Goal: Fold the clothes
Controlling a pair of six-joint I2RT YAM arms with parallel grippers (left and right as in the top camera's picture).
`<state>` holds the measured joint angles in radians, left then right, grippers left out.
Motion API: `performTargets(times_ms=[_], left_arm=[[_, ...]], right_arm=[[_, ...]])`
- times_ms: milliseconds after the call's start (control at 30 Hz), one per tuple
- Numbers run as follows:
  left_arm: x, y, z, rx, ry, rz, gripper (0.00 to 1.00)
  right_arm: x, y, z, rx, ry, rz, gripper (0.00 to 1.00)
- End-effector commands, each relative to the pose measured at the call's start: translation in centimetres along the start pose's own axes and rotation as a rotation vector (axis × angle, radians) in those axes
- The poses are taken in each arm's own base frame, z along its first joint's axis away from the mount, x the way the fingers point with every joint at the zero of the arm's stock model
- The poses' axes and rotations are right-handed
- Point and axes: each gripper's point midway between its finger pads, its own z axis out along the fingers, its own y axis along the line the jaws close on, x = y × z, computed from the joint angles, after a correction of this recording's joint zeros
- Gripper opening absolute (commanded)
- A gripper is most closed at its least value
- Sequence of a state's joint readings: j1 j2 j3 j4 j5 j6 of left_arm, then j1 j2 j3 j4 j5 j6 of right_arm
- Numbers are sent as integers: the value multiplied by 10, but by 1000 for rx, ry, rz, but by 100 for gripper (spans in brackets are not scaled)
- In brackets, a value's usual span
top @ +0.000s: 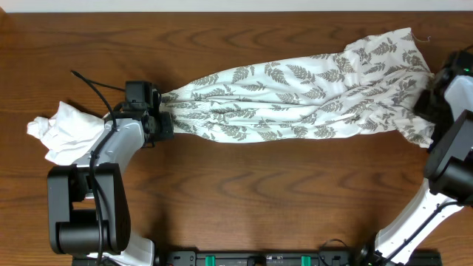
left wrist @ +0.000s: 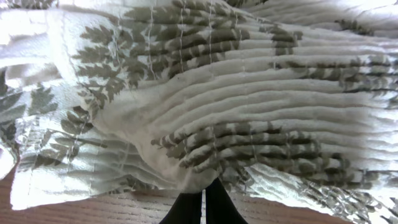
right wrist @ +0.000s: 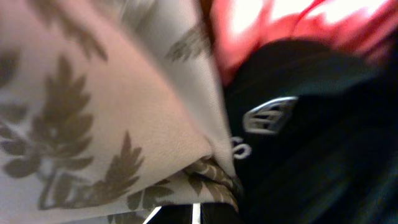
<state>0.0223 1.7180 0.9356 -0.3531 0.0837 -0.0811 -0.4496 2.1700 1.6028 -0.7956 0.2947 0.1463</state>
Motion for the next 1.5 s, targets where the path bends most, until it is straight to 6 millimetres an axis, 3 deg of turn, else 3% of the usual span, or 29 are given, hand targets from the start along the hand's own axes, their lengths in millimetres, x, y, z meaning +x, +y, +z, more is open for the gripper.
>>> performTargets(times_ms=[0,167,300,367,467,567,767,867,1000,1167,1300,1467], left_arm=[[1,-1,1,8,10,-4,6],[3,-1,1,7,17,-4,6],[4,-1,0,6,23,-5,6],[4,-1,-2,6,31,-7,6],[3,-4,-9,19,39,-9,11],[-1,-11,-21,52,44,-44,39],[-14,-17,-49,82,-4,-141,68],[-19,-32,-66,169,-37,-145,78],[-26,-32,-77,176,-77,-167,80],[-37,-27,-66,142,-109,-166,88],[-39,-25,-44,128,-96,-165,88],[-40,-20,-26,98,-84,-164,88]], right_arm=[[-32,-10,-15,59,-84,-116,7],[-55,-10,-38,31,-134,-27,7],[-76,4,-68,-81,-189,-18,12],[-80,18,-88,-177,-198,-28,20],[-71,50,-119,-377,-162,-65,34],[-54,77,-138,-516,-101,-101,48],[-15,115,-153,-587,4,-237,60],[0,137,-162,-604,17,-332,63],[18,174,-178,-649,7,-442,65],[30,211,-194,-675,-33,-530,67],[39,222,-199,-681,-32,-561,67],[41,217,-197,-675,-11,-555,67]])
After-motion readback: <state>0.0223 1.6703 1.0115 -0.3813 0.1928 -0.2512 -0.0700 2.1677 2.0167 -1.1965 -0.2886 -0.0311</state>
